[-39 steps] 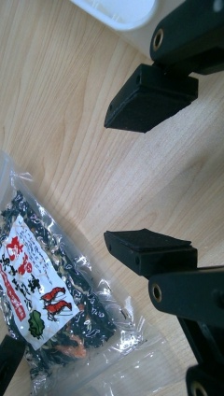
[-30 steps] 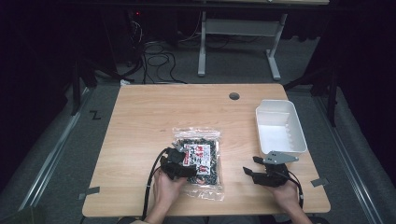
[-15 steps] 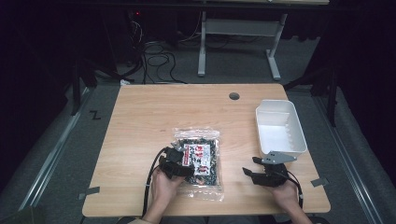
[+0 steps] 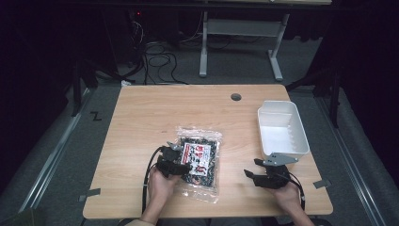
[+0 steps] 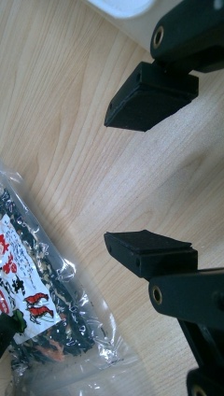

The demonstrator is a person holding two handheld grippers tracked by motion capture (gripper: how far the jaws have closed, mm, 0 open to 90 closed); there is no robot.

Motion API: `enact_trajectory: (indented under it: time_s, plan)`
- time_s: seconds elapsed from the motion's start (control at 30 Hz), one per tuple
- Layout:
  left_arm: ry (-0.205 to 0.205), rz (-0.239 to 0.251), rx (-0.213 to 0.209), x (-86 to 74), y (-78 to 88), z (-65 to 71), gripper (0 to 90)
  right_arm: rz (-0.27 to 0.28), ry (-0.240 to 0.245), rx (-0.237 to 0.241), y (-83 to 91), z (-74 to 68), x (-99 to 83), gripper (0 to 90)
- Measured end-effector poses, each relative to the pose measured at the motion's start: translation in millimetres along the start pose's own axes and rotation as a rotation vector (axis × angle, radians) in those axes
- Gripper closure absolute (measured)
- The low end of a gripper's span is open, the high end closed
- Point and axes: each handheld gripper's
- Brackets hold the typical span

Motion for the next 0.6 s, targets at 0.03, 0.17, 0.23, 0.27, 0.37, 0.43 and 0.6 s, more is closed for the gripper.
enact_trajectory:
  time_s: [0.03,0.17,0.23,0.27,0.37,0.43,0.6]
  plan:
    - [0.003,0.002,0.000,0.1,-0.3,-0.8,31.7,0.000,0.000,0.000,0.0,0.0,0.0,38.6]
    - [-0.017,0.010,-0.017,-0.1,-0.8,-3.9,33.2,-0.015,-0.011,0.004,-0.4,0.1,1.0,39.9]
    - [-0.030,0.019,-0.015,-1.2,-0.7,-3.8,33.5,-0.017,-0.009,0.009,0.4,-0.4,2.2,40.1]
    - [-0.034,0.023,-0.017,-1.8,-0.6,-3.6,33.7,-0.016,-0.007,0.012,1.1,-1.1,3.2,40.1]
    - [-0.045,0.025,-0.027,-2.8,-0.4,-2.2,33.8,-0.008,0.012,0.019,5.0,-5.4,7.6,40.1]
    - [-0.061,0.022,-0.036,-3.1,0.0,-1.6,33.8,-0.013,0.020,0.017,5.9,-6.7,9.2,40.1]
    - [-0.084,0.020,-0.052,-4.9,1.2,0.5,33.9,-0.014,0.002,0.026,6.5,-5.8,10.8,39.8]
Point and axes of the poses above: each handheld gripper's, and its own axes: y roughly backward along the jaws, x roughly out of its top, z roughly to its right, and after that the axes turned 1 degree about x, right-handed
